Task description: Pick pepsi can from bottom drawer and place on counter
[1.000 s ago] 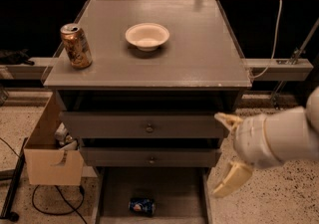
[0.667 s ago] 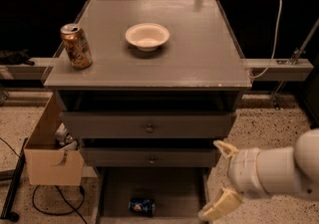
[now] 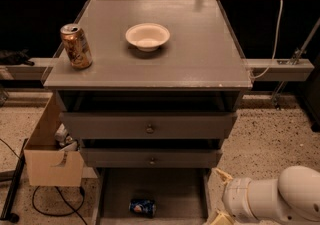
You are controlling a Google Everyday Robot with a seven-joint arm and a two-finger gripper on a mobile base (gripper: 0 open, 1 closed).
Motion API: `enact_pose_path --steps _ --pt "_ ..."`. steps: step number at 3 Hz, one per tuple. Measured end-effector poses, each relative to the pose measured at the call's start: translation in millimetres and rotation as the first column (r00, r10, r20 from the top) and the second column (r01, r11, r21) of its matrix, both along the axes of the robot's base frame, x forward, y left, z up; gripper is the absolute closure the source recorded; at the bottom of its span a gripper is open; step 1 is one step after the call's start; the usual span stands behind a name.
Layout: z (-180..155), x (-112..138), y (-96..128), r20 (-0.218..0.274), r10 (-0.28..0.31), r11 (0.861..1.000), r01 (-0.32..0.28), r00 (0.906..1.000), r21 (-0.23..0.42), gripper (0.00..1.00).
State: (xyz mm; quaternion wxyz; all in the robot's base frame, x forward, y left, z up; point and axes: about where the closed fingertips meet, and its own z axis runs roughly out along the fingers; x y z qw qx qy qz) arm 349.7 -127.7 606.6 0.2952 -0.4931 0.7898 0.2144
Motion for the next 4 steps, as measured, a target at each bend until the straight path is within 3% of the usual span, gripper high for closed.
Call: enact_pose_path --steps 1,3,4 --pt "0 0 0 0.000 0.000 1.000 0.000 1.0000 0.000 0.00" --pt "-47 21 31 0.026 0.022 1.000 -0.022 0.9994 0.007 0.00" --pt "-99 67 36 0.039 0.003 1.000 -0.003 0.9992 -0.006 0.00"
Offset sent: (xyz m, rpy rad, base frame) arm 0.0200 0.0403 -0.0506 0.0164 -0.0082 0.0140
